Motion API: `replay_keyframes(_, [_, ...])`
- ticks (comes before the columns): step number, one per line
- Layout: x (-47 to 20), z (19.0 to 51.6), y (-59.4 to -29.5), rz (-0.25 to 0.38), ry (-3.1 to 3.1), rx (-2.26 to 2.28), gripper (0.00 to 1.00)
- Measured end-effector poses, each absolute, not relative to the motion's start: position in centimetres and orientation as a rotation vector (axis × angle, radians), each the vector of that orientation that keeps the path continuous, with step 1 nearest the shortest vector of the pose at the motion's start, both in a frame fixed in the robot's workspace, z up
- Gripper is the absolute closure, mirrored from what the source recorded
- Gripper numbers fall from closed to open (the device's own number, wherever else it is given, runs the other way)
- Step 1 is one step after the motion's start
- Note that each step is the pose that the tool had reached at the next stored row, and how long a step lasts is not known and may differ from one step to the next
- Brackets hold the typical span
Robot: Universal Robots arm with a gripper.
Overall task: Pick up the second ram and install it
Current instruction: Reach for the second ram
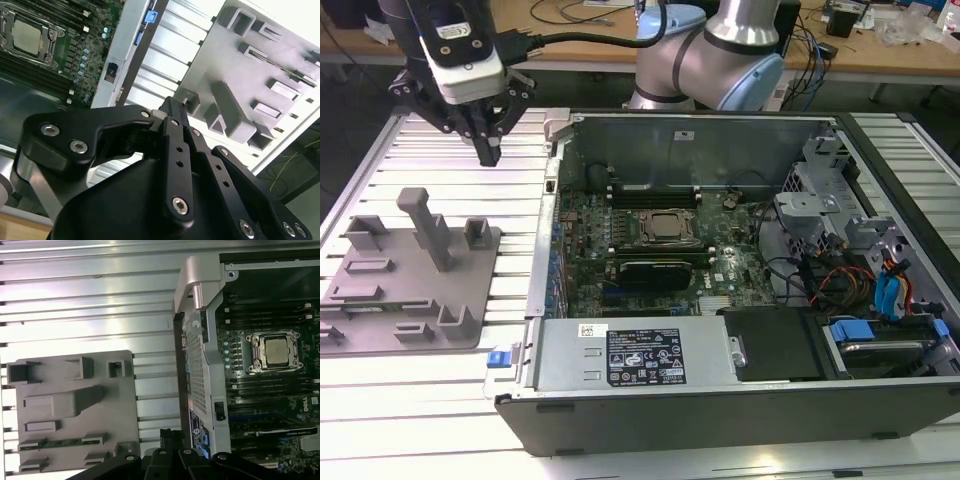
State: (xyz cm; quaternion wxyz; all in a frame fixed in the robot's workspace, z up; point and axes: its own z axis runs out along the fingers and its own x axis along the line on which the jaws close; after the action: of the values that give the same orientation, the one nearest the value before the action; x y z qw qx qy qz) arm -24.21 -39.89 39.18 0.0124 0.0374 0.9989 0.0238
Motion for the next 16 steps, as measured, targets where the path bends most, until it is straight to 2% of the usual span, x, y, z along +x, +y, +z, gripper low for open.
replay_keyframes(16, [-27.6,39.1,-39.9,0.074,3.114,0.117,0.92])
